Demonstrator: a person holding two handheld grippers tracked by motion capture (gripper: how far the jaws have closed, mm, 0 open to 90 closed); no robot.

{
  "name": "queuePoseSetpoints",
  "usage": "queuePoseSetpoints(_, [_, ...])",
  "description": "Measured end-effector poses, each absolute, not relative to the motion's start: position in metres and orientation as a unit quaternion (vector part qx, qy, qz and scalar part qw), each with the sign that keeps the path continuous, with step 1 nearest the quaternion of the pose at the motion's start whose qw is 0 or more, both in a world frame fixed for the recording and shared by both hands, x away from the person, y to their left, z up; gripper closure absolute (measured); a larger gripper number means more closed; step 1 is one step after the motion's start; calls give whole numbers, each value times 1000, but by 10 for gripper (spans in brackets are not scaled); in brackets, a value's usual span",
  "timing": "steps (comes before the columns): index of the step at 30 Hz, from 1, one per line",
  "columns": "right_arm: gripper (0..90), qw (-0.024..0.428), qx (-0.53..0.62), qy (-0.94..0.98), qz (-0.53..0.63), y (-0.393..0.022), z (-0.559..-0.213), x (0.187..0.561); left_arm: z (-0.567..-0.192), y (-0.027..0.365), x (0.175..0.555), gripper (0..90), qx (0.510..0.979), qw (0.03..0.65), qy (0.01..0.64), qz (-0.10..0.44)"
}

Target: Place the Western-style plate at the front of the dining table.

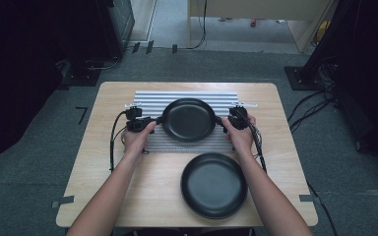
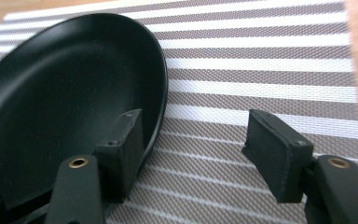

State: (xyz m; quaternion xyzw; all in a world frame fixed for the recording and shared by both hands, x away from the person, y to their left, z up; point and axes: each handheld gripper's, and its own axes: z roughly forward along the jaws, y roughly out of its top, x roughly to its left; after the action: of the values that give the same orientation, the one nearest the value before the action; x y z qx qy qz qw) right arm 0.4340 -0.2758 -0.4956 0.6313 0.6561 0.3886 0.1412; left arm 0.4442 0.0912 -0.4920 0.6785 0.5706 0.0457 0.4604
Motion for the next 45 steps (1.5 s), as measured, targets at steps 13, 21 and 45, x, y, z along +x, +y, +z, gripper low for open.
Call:
queuePoseSetpoints(13, [331,140,593,675,416,-291,-489,402,-483,103,409,193,684,476,550,55])
queuePoseSetpoints(21, [313,146,579,681,423,-299,-481,382,-480,108,388,196,680,490,542,57])
queuePoseSetpoints(45, [299,141,577,667,450,-337,-473,326,-479,143,342,159,689,478,537,92])
